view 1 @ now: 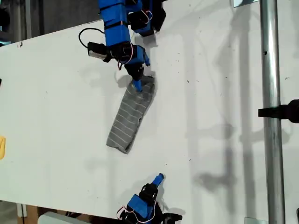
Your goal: Grasp corners of a towel and fold twice.
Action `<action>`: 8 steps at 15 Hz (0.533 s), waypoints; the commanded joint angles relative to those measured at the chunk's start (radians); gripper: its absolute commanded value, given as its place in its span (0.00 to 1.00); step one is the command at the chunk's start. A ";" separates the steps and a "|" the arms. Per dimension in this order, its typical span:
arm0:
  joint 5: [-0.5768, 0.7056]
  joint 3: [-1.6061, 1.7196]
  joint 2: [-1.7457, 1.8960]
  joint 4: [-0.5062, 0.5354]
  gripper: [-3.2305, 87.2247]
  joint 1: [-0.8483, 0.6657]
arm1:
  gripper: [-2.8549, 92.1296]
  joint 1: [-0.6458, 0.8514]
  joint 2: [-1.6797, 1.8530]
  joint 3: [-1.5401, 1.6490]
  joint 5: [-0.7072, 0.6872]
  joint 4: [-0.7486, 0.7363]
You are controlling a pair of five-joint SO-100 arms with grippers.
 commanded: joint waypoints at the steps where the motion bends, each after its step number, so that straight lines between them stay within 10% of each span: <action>1: -0.011 -0.014 0.008 0.014 0.01 -0.006 | 0.55 0.028 0.017 0.091 0.026 -0.123; 8: -0.040 -0.023 0.008 0.038 0.01 0.028 | 0.51 0.130 -0.236 0.213 -0.037 -0.520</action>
